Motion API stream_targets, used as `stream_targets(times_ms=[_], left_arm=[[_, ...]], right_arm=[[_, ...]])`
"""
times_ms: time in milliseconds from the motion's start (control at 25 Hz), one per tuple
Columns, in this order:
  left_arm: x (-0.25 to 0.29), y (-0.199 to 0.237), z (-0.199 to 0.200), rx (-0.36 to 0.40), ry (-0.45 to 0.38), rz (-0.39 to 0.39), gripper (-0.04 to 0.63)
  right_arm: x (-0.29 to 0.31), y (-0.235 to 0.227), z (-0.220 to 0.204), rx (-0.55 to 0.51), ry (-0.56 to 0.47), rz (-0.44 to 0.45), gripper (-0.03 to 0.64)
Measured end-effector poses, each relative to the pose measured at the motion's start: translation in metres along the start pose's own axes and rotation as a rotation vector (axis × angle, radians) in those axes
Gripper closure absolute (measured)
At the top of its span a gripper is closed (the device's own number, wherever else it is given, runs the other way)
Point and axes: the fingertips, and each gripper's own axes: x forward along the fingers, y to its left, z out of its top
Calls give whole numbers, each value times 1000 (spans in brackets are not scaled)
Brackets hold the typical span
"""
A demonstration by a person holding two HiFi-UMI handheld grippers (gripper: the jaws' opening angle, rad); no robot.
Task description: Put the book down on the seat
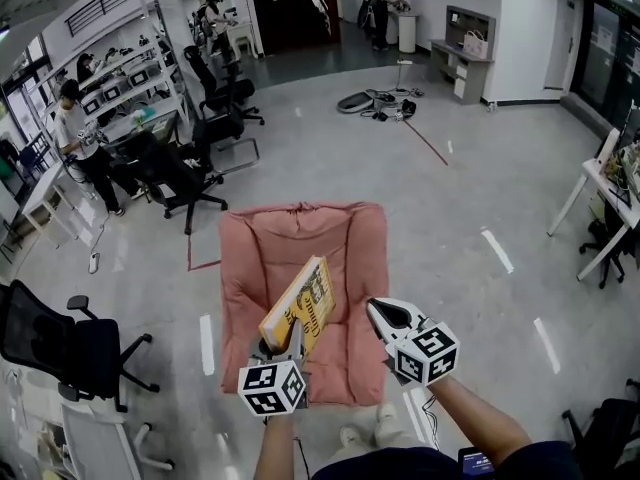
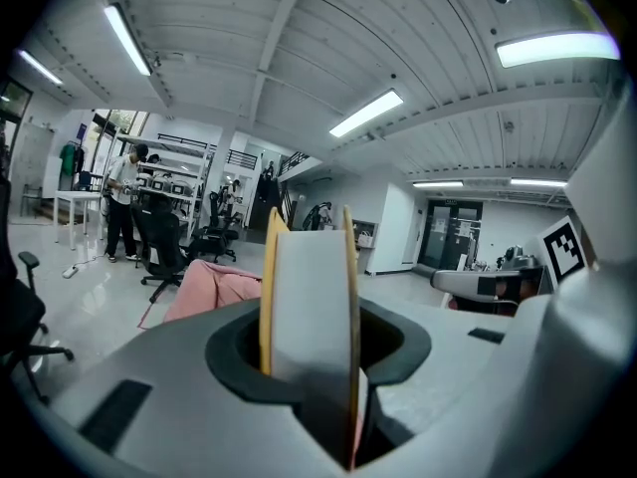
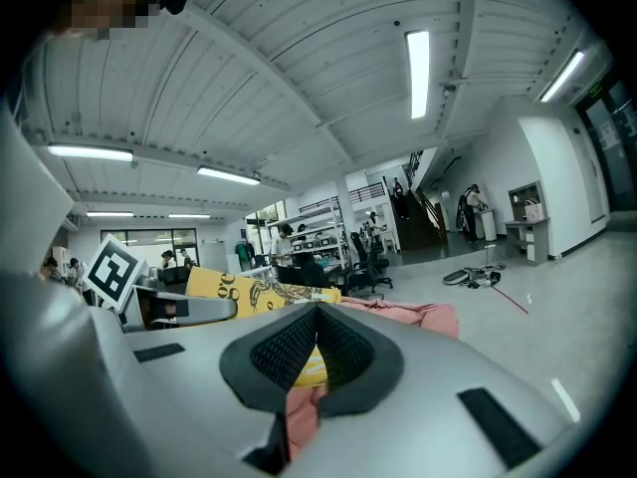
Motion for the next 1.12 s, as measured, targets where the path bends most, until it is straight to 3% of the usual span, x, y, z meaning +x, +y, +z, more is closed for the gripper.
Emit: stream_targets(times_ms=[1120], left_arm=[[78, 17, -109, -19, 201, 40, 446]], right_arm=[[39, -47, -81, 66, 157, 7, 597]])
